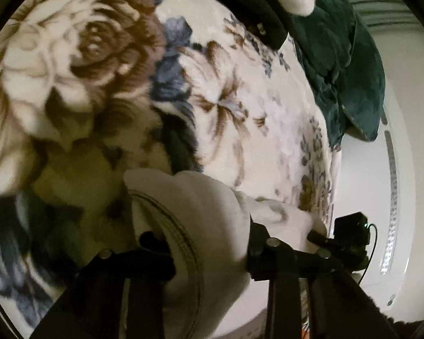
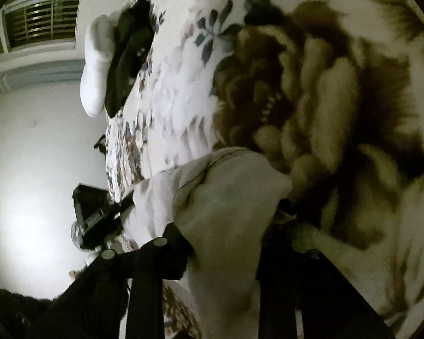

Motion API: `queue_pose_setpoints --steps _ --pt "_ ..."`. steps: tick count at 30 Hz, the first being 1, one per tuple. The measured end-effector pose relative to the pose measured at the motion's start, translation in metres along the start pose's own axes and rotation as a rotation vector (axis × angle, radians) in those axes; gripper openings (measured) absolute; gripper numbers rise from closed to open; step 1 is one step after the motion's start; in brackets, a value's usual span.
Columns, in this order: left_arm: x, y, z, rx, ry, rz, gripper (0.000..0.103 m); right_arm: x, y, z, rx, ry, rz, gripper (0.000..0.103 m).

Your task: Fold small clothes

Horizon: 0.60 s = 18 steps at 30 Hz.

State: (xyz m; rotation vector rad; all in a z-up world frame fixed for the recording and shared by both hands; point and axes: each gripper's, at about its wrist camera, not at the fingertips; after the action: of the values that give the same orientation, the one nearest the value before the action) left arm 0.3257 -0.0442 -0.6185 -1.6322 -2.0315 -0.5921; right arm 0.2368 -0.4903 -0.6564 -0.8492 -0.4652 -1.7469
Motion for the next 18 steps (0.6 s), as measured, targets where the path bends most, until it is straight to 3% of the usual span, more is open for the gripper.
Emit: queue_pose_setpoints --steps 4,10,14,18 --pt "0.027 0.002 -0.016 0.003 -0.033 -0.029 0.027 0.018 -0.005 0.029 0.032 -0.004 -0.038 0.023" --pt "0.095 0.027 -0.048 -0.04 -0.082 -0.108 0.027 0.045 0.002 0.112 0.134 -0.014 -0.088 0.022" --pt "0.142 0.067 -0.071 -0.09 -0.076 -0.156 0.027 0.056 0.028 0.188 0.199 0.003 -0.132 0.022" --pt "0.181 0.13 -0.095 -0.131 -0.076 -0.208 0.027 0.058 0.069 0.256 0.234 0.0 -0.169 0.022"
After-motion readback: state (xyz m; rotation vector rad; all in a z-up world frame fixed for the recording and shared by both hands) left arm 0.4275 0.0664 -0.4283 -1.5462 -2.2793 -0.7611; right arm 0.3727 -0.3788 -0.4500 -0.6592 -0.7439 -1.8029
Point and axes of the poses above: each gripper's, at about its wrist camera, not at the fingertips, and x roughly against the way its jaws point, z to its left, y to its top, and after that the axes turned 10 degrees about -y, right-handed
